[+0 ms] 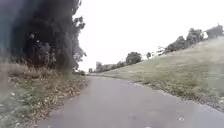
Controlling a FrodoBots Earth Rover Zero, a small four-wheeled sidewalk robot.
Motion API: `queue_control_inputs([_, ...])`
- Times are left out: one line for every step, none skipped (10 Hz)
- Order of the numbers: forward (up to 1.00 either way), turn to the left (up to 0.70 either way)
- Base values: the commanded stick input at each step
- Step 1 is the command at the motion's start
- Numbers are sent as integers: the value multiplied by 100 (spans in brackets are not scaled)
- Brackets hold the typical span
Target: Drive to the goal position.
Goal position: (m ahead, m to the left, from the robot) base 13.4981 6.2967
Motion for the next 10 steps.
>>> queue_control_inputs([45, 0])
queue_control_inputs([45, 0])
queue_control_inputs([45, 0])
queue_control_inputs([45, 0])
queue_control_inputs([45, 0])
queue_control_inputs([45, 0])
queue_control_inputs([45, 0])
queue_control_inputs([45, 11])
queue_control_inputs([45, 20])
queue_control_inputs([45, 16])
